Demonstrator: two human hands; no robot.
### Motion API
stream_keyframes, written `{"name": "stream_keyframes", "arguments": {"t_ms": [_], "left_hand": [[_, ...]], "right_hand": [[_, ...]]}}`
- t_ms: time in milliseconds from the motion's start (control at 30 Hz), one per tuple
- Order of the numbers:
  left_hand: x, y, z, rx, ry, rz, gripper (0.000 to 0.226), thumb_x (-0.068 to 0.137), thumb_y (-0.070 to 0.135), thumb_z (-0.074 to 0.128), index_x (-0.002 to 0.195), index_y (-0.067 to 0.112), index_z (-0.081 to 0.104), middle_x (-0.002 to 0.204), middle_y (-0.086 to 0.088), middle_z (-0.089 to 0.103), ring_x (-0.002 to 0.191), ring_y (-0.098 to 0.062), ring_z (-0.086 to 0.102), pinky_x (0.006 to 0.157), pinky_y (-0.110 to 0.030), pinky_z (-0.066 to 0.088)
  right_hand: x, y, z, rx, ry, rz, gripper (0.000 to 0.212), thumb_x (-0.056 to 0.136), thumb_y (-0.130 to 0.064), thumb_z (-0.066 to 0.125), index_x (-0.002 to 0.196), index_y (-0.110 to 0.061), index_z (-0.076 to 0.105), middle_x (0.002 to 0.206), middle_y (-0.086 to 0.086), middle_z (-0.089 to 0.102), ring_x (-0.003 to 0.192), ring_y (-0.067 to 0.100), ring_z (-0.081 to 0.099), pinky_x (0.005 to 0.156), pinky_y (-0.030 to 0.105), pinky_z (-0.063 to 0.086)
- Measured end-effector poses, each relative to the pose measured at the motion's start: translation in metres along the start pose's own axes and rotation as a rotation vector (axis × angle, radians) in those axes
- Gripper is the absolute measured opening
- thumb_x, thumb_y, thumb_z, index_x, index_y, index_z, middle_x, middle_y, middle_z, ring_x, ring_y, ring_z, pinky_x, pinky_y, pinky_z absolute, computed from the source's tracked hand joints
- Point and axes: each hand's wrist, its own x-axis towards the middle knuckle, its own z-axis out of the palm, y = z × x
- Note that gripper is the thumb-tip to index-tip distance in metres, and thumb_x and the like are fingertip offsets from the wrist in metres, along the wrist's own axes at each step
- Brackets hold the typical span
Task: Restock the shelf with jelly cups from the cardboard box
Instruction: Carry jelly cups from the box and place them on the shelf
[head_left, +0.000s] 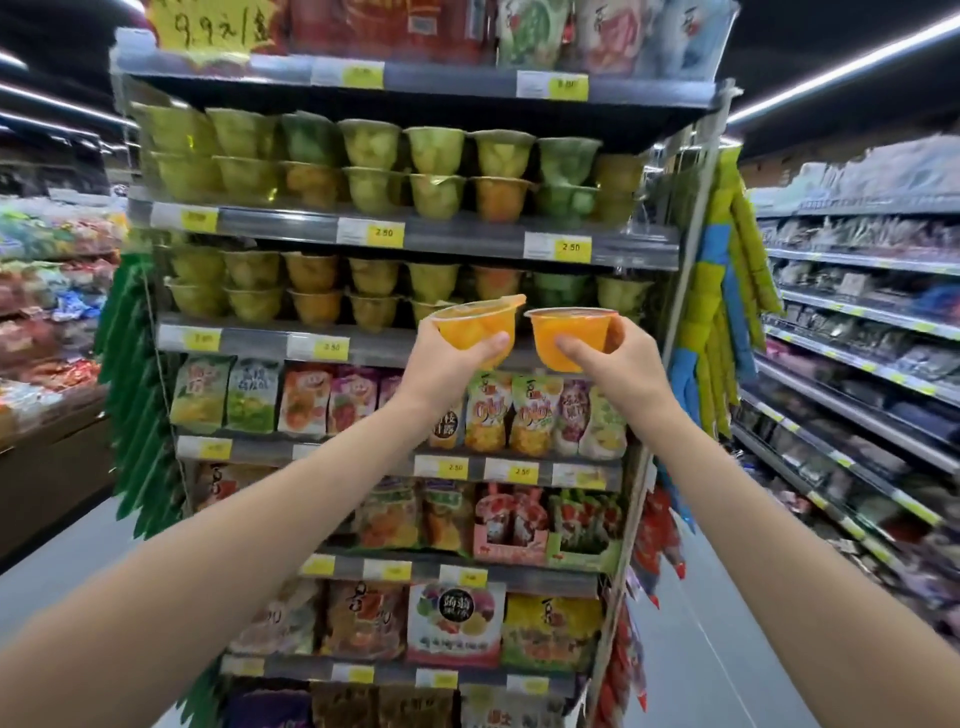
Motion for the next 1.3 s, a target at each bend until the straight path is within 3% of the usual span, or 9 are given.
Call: {"name": "stream_keyframes", "arguments": {"t_ms": [133, 267, 400, 467, 633, 800, 1033, 1167, 1300], "left_hand": [[0.046, 0.008, 0.018, -0.014, -0.077, 0.085, 0.064, 0.079, 0.029, 0.077, 0.129, 0.015, 0.040, 0.113, 0.006, 0.055, 0.100, -0.006, 0.055, 0.081, -0.018, 0.046], [0.087, 0.021, 0.044, 0.007, -0.131, 0.158, 0.069, 0.072, 0.035, 0.082, 0.128, 0.013, 0.048, 0.116, 0.001, 0.062, 0.105, -0.011, 0.061, 0.086, -0.022, 0.051], [0.117, 0.043, 0.068, 0.009, -0.110, 0.186, 0.057, 0.076, 0.019, 0.079, 0.119, 0.017, 0.041, 0.107, 0.010, 0.054, 0.093, 0.001, 0.055, 0.068, -0.005, 0.045], [0.131, 0.052, 0.081, 0.027, -0.099, 0.229, 0.064, 0.076, 0.018, 0.079, 0.125, 0.015, 0.039, 0.115, 0.004, 0.053, 0.101, -0.006, 0.054, 0.069, -0.007, 0.043], [0.159, 0.076, 0.112, 0.033, -0.074, 0.283, 0.071, 0.073, 0.022, 0.082, 0.129, 0.012, 0.040, 0.115, 0.006, 0.053, 0.103, -0.006, 0.055, 0.068, -0.009, 0.043], [0.178, 0.096, 0.134, 0.036, -0.050, 0.330, 0.068, 0.075, 0.021, 0.081, 0.126, 0.013, 0.038, 0.106, 0.010, 0.052, 0.090, 0.002, 0.051, 0.060, -0.001, 0.043], [0.197, 0.107, 0.152, 0.019, -0.016, 0.393, 0.066, 0.072, 0.022, 0.083, 0.124, 0.011, 0.043, 0.110, 0.006, 0.054, 0.101, -0.006, 0.056, 0.069, -0.006, 0.044], [0.203, 0.103, 0.158, 0.004, -0.003, 0.423, 0.054, 0.072, 0.018, 0.083, 0.109, 0.024, 0.043, 0.099, 0.013, 0.053, 0.087, 0.007, 0.052, 0.066, -0.001, 0.043], [0.209, 0.097, 0.162, -0.014, 0.007, 0.451, 0.060, 0.072, 0.020, 0.082, 0.116, 0.021, 0.042, 0.105, 0.012, 0.052, 0.088, 0.008, 0.051, 0.064, 0.003, 0.041]], "right_hand": [[0.043, 0.002, -0.010, -0.037, 0.074, -0.055, 0.049, 0.078, -0.039, 0.076, 0.116, -0.015, 0.057, 0.107, 0.000, 0.063, 0.096, 0.015, 0.061, 0.070, 0.015, 0.046], [0.085, 0.004, -0.029, -0.085, 0.138, -0.105, 0.049, 0.078, -0.037, 0.076, 0.117, -0.013, 0.057, 0.106, -0.001, 0.062, 0.095, 0.015, 0.060, 0.073, 0.019, 0.047], [0.127, 0.010, -0.051, -0.109, 0.188, -0.151, 0.057, 0.078, -0.037, 0.076, 0.124, -0.010, 0.055, 0.112, 0.002, 0.062, 0.097, 0.016, 0.058, 0.066, 0.010, 0.044], [0.146, 0.013, -0.062, -0.094, 0.209, -0.171, 0.059, 0.078, -0.037, 0.076, 0.126, -0.010, 0.054, 0.113, 0.002, 0.061, 0.098, 0.015, 0.058, 0.064, 0.009, 0.042], [0.190, 0.013, -0.082, -0.063, 0.236, -0.231, 0.057, 0.078, -0.034, 0.077, 0.125, -0.011, 0.054, 0.113, 0.002, 0.060, 0.099, 0.016, 0.057, 0.066, 0.009, 0.042], [0.229, 0.022, -0.089, -0.100, 0.194, -0.228, 0.059, 0.075, -0.043, 0.078, 0.120, -0.011, 0.057, 0.111, 0.005, 0.064, 0.099, 0.020, 0.062, 0.081, 0.029, 0.052], [0.259, 0.042, -0.078, -0.060, 0.155, -0.172, 0.056, 0.077, -0.043, 0.076, 0.120, -0.012, 0.056, 0.110, 0.004, 0.063, 0.099, 0.020, 0.061, 0.078, 0.029, 0.053], [0.269, 0.052, -0.073, -0.064, 0.167, -0.140, 0.061, 0.074, -0.047, 0.077, 0.119, -0.011, 0.057, 0.108, 0.002, 0.063, 0.097, 0.019, 0.061, 0.072, 0.024, 0.048], [0.269, 0.060, -0.070, -0.139, 0.207, -0.159, 0.061, 0.077, -0.047, 0.074, 0.122, -0.012, 0.053, 0.107, 0.000, 0.058, 0.096, 0.016, 0.056, 0.073, 0.026, 0.045]]}}
